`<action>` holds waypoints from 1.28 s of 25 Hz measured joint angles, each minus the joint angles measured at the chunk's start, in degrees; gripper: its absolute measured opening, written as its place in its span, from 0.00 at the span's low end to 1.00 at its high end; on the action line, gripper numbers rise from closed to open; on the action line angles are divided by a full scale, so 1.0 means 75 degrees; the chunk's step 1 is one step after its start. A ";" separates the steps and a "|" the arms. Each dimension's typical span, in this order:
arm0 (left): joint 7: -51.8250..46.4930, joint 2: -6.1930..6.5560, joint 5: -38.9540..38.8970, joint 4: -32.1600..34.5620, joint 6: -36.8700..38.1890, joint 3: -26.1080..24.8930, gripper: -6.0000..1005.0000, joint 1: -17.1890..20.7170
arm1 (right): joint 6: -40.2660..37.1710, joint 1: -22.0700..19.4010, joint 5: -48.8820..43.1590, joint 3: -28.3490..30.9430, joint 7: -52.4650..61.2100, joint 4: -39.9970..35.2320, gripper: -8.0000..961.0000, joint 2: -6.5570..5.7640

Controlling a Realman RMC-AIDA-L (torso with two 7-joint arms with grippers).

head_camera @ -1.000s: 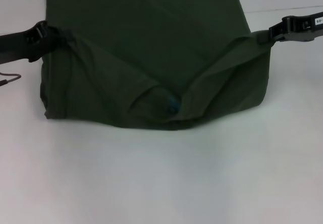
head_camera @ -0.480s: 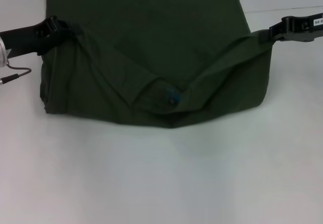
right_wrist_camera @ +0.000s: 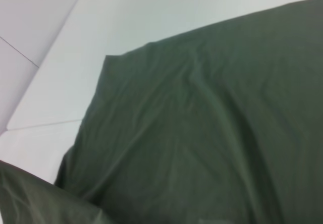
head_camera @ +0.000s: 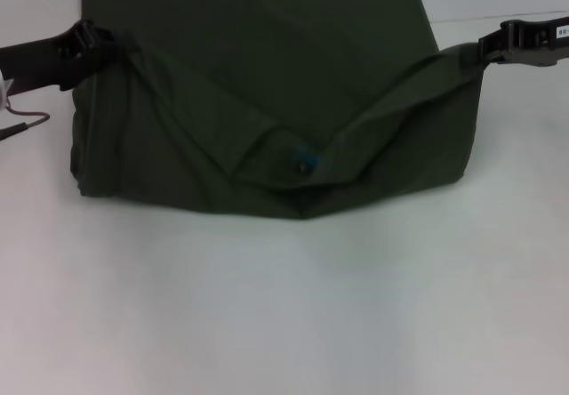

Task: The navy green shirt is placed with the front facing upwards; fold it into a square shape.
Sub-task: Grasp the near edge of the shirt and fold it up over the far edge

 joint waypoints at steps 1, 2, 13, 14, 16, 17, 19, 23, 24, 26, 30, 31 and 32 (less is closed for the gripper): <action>-0.0003 0.0007 -0.0051 0.0000 -0.0005 0.0002 0.06 0.0000 | -0.0001 -0.0007 0.0058 0.0003 0.0001 -0.0005 0.05 -0.0006; -0.0004 0.0013 -0.0097 0.0000 -0.0016 0.0008 0.06 -0.0006 | -0.0001 -0.0013 0.0092 0.0008 0.0003 -0.0011 0.05 -0.0013; 0.0076 -0.0006 -0.0181 -0.0054 -0.0689 0.0244 0.06 -0.0251 | 0.0494 -0.0120 0.0256 0.0108 -0.0035 0.0021 0.05 0.0009; 0.0094 -0.0010 -0.0181 -0.0116 -0.0854 0.0355 0.06 -0.0251 | 0.0593 -0.0141 0.0256 0.0097 -0.0045 0.0042 0.05 0.0028; 0.0134 -0.0017 -0.0181 -0.0245 -0.1129 0.0537 0.06 -0.0251 | 0.0822 -0.0197 0.0259 0.0064 -0.0058 0.0064 0.05 0.0093; 0.0148 -0.0027 -0.0181 -0.0300 -0.1263 0.0644 0.06 -0.0252 | 0.0922 -0.0222 0.0260 0.0052 -0.0061 0.0072 0.05 0.0131; 0.0191 -0.0068 -0.0181 -0.0356 -0.1486 0.0834 0.06 -0.0249 | 0.1095 -0.0261 0.0262 0.0047 -0.0100 0.0113 0.05 0.0195; 0.0495 -0.0227 -0.0181 -0.0325 -0.1804 0.0980 0.06 -0.0216 | 0.1414 -0.0365 0.0263 0.0087 -0.0174 0.0177 0.05 0.0312; 0.0550 -0.0245 -0.0181 -0.0317 -0.1848 0.0982 0.06 -0.0207 | 0.1474 -0.0396 0.0263 0.0089 -0.0174 0.0181 0.05 0.0328; 0.0594 -0.0251 -0.0181 -0.0312 -0.1899 0.0979 0.06 -0.0199 | 0.1572 -0.0455 0.0272 0.0089 -0.0174 0.0186 0.05 0.0349; 0.0636 -0.0262 -0.0181 -0.0312 -0.2015 0.0968 0.06 -0.0185 | 0.1773 -0.0578 0.0399 0.0089 -0.0177 0.0190 0.05 0.0374; 0.0641 -0.0262 -0.0183 -0.0310 -0.2056 0.0972 0.06 -0.0185 | 0.1826 -0.0600 0.0454 0.0089 -0.0199 0.0192 0.05 0.0379; 0.0654 -0.0262 -0.0195 -0.0307 -0.2118 0.0974 0.06 -0.0187 | 0.1871 -0.0622 0.0506 0.0088 -0.0224 0.0198 0.05 0.0385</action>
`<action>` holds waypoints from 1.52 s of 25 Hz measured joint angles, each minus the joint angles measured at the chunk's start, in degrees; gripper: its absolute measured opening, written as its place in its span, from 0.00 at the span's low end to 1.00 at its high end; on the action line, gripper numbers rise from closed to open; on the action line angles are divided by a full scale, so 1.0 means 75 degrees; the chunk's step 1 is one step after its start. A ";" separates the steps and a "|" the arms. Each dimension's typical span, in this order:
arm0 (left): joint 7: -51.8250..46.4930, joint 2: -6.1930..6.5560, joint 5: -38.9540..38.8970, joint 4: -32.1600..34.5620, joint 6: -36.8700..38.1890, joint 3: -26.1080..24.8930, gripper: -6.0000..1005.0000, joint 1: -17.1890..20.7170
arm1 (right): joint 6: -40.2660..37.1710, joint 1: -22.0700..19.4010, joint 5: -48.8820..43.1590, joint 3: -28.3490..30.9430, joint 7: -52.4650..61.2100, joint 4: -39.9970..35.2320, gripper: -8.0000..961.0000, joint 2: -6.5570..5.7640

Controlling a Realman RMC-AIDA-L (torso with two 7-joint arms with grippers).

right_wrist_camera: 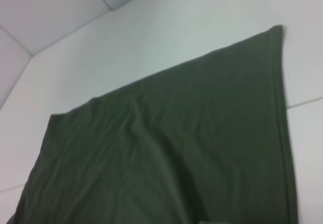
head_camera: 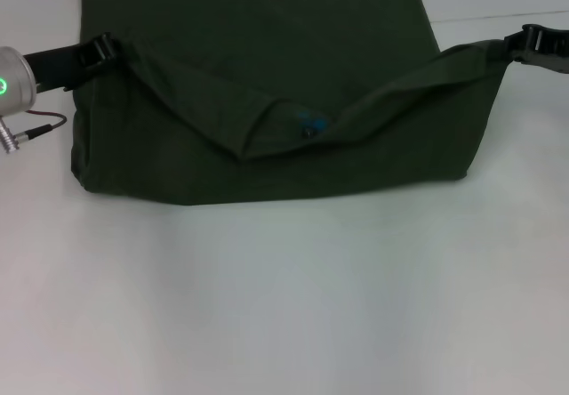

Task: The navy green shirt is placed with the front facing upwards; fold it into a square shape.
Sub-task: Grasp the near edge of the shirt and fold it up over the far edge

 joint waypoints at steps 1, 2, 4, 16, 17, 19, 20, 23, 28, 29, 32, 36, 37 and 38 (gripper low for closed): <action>0.0019 -0.0001 -0.0011 0.0003 -0.0053 0.0001 0.06 -0.0008 | 0.0035 -0.0015 0.0038 0.0000 -0.0020 0.0008 0.05 0.0004; 0.0040 -0.0004 -0.0015 0.0004 -0.0086 0.0001 0.06 -0.0015 | 0.0102 -0.0039 0.0092 -0.0002 -0.0044 0.0022 0.05 0.0012; 0.0077 -0.0008 -0.0019 0.0003 -0.0143 0.0007 0.06 -0.0029 | 0.0194 -0.0063 0.0136 -0.0003 -0.0054 0.0040 0.05 0.0026; 0.0106 -0.0011 -0.0031 0.0003 -0.0461 0.0095 0.07 -0.0089 | 0.0567 -0.0008 0.0144 -0.0033 -0.0131 0.0054 0.06 0.0114; 0.0106 -0.0011 -0.0034 0.0003 -0.0467 0.0098 0.07 -0.0095 | 0.0581 0.0005 0.0144 -0.0035 -0.0132 0.0054 0.06 0.0119; 0.0110 -0.0015 -0.0036 0.0003 -0.0473 0.0101 0.07 -0.0102 | 0.0623 0.0035 0.0143 -0.0057 -0.0137 0.0054 0.06 0.0146; 0.0112 -0.0021 -0.0037 0.0003 -0.0482 0.0100 0.07 -0.0102 | 0.0663 0.0042 0.0144 -0.0060 -0.0145 0.0054 0.06 0.0169; 0.0113 -0.0041 -0.0037 0.0003 -0.0513 0.0108 0.07 -0.0101 | 0.0767 0.0067 0.0144 -0.0070 -0.0206 0.0080 0.06 0.0208; 0.0113 -0.0052 -0.0038 0.0003 -0.0601 0.0111 0.07 -0.0062 | 0.0924 0.0153 0.0135 -0.0149 -0.0391 0.0305 0.06 0.0216; 0.0113 -0.0053 -0.0039 0.0003 -0.0622 0.0111 0.07 -0.0057 | 0.0966 0.0179 0.0132 -0.0182 -0.0427 0.0342 0.06 0.0216; 0.0087 -0.0057 -0.0041 0.0006 -0.0683 0.0111 0.07 -0.0051 | 0.1072 0.0252 0.0128 -0.0286 -0.0459 0.0396 0.06 0.0215; 0.0069 -0.0071 -0.0041 0.0047 -0.0748 0.0111 0.07 -0.0041 | 0.1136 0.0337 0.0137 -0.0375 -0.0528 0.0398 0.06 0.0213; 0.0065 -0.0077 -0.0041 0.0055 -0.0775 0.0111 0.07 -0.0040 | 0.1167 0.0352 0.0137 -0.0388 -0.0537 0.0406 0.06 0.0213; 0.0063 -0.0084 -0.0043 0.0062 -0.0808 0.0111 0.07 -0.0039 | 0.1215 0.0367 0.0136 -0.0402 -0.0538 0.0413 0.06 0.0212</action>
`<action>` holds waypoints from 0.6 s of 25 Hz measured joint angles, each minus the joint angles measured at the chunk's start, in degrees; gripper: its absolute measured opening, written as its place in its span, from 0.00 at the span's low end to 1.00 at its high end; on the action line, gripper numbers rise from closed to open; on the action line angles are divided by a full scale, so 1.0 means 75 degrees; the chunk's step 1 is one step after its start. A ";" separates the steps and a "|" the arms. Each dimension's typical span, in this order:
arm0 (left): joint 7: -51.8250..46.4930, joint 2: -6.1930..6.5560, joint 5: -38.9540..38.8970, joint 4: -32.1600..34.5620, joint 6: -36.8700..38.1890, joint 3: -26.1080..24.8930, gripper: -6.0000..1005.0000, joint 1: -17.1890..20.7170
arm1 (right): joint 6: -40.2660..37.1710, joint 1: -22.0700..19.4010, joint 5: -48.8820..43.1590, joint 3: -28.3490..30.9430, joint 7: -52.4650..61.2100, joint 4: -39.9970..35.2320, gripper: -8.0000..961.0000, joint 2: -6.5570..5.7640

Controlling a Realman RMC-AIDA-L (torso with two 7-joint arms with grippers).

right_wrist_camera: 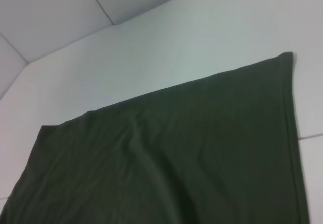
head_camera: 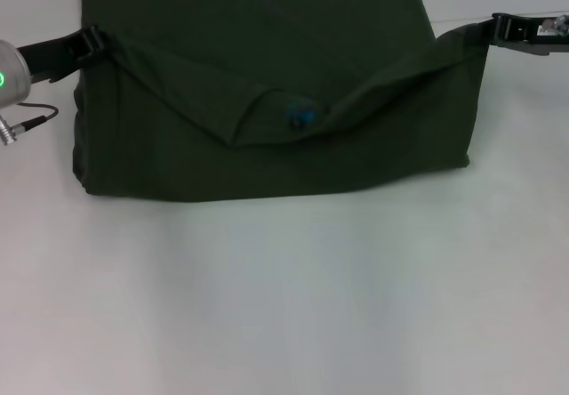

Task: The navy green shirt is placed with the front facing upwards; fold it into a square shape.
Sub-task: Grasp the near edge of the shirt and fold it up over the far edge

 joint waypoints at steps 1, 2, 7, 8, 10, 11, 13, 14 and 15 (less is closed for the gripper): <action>-0.0006 -0.0005 0.0000 0.0007 -0.0027 0.0000 0.07 0.0000 | 0.0048 0.0008 -0.0002 -0.0019 -0.0001 0.0004 0.06 0.0000; -0.0006 -0.0005 0.0000 0.0007 -0.0027 0.0000 0.07 0.0000 | 0.0089 0.0015 -0.0004 -0.0038 -0.0001 0.0007 0.06 0.0000; -0.0007 -0.0009 0.0039 0.0016 -0.0061 0.0017 0.07 -0.0046 | 0.0281 0.0039 -0.0047 -0.0128 -0.0005 0.0080 0.06 -0.0001; -0.0007 -0.0009 0.0041 0.0016 -0.0074 0.0031 0.07 -0.0051 | 0.0320 0.0047 -0.0051 -0.0164 -0.0005 0.0101 0.06 -0.0001; -0.0009 -0.0011 0.0027 0.0014 -0.0097 0.0086 0.07 -0.0055 | 0.0376 0.0055 -0.0053 -0.0273 -0.0006 0.0128 0.06 -0.0001; -0.0009 -0.0014 0.0023 0.0014 -0.0111 0.0103 0.07 -0.0055 | 0.0406 0.0066 -0.0053 -0.0332 -0.0007 0.0128 0.06 -0.0001; -0.0016 -0.0021 0.0019 0.0012 -0.0161 0.0148 0.07 -0.0056 | 0.0455 0.0089 -0.0053 -0.0439 -0.0009 0.0129 0.06 -0.0001; -0.0016 -0.0021 0.0019 0.0012 -0.0161 0.0148 0.07 -0.0056 | 0.0487 0.0106 -0.0053 -0.0501 -0.0009 0.0130 0.06 -0.0001; -0.0027 -0.0021 0.0007 0.0011 -0.0194 0.0192 0.07 -0.0057 | 0.0524 0.0120 -0.0053 -0.0545 -0.0009 0.0130 0.06 0.0000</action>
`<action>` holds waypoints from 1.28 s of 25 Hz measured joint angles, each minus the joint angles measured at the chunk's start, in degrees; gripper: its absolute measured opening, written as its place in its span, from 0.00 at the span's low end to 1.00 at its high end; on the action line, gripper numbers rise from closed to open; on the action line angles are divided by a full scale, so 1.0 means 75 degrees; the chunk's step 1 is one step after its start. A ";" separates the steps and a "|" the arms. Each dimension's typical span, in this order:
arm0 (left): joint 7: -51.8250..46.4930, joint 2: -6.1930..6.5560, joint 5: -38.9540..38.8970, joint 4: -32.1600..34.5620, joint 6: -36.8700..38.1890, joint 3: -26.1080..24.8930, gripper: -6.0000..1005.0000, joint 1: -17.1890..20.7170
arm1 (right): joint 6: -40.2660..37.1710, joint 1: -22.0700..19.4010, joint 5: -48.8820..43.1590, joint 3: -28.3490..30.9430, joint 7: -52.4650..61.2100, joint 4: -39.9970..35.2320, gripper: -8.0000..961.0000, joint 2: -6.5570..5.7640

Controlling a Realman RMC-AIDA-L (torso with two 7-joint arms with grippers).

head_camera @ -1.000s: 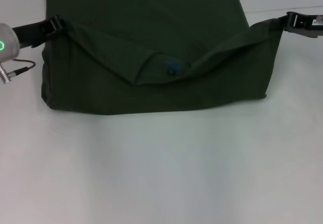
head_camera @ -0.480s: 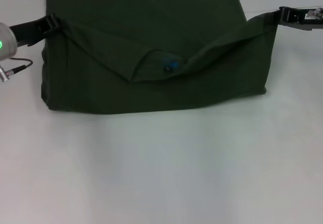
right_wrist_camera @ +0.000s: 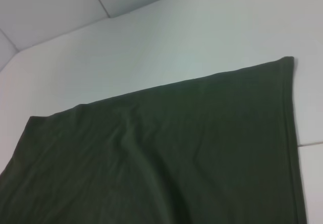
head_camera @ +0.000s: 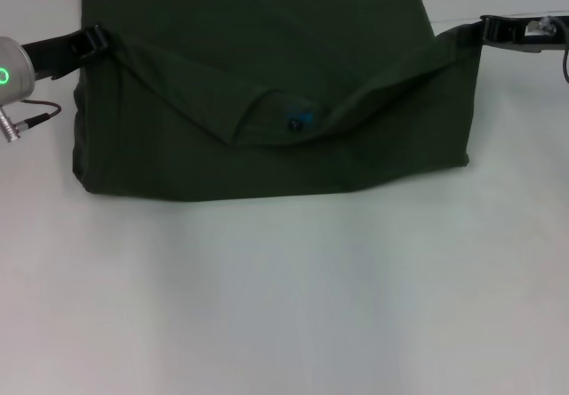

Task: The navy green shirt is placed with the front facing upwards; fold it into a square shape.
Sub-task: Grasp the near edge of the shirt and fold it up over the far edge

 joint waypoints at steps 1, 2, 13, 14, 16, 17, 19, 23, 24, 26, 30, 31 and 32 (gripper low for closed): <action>-0.0003 0.0000 -0.0002 0.0000 -0.0002 0.0002 0.07 0.0000 | 0.0047 0.0021 0.0000 -0.0044 0.0000 0.0001 0.06 0.0000; -0.0007 0.0000 -0.0004 0.0000 -0.0002 0.0003 0.07 0.0000 | 0.0080 0.0028 0.0000 -0.0065 0.0000 0.0001 0.06 -0.0001; -0.0029 0.0002 -0.0114 0.0023 0.0023 -0.0036 0.07 -0.0002 | 0.0274 0.0036 0.0001 -0.0131 0.0038 0.0001 0.06 0.0000; -0.0041 0.0011 -0.0188 0.0023 0.0049 -0.0044 0.07 0.0017 | 0.0262 0.0034 0.0001 -0.0133 0.0035 0.0007 0.06 -0.0002; -0.0202 0.0056 -0.0301 0.0007 0.0090 -0.0028 0.07 0.0052 | 0.0218 0.0036 0.0001 -0.0186 0.0023 0.0082 0.06 -0.0033; -0.0293 0.0076 -0.0317 -0.0001 0.0100 -0.0017 0.07 0.0065 | 0.0205 0.0043 0.0001 -0.0260 0.0041 0.0152 0.06 -0.0073; -0.0444 0.0091 -0.0302 0.0008 0.0146 0.0004 0.07 0.0078 | 0.0216 0.0075 -0.0010 -0.0426 0.0142 0.0320 0.06 -0.0168; -0.0516 0.0095 -0.0252 0.0026 0.0190 0.0094 0.07 0.0078 | 0.0242 0.0142 -0.0266 -0.0587 0.0406 0.0434 0.11 -0.0270; -0.0516 0.0095 -0.0252 0.0026 0.0190 0.0094 0.08 0.0078 | 0.0241 0.0149 -0.0365 -0.0590 0.0456 0.0421 0.13 -0.0277; -0.0553 0.0095 -0.0247 0.0027 0.0203 0.0124 0.11 0.0073 | 0.0237 0.0165 -0.0543 -0.0587 0.0540 0.0394 0.18 -0.0291; -0.0602 0.0095 -0.0253 0.0070 0.0270 0.0124 0.24 0.0091 | 0.0240 0.0199 -0.0791 -0.0572 0.0698 0.0314 0.30 -0.0424; -0.0609 0.0095 -0.0272 0.0093 0.0323 0.0125 0.31 0.0107 | 0.0239 0.0212 -0.0819 -0.0574 0.0735 0.0312 0.34 -0.0483; -0.0609 0.0093 -0.0284 0.0125 0.0354 0.0124 0.38 0.0123 | 0.0244 0.0228 -0.0837 -0.0582 0.0766 0.0308 0.38 -0.0541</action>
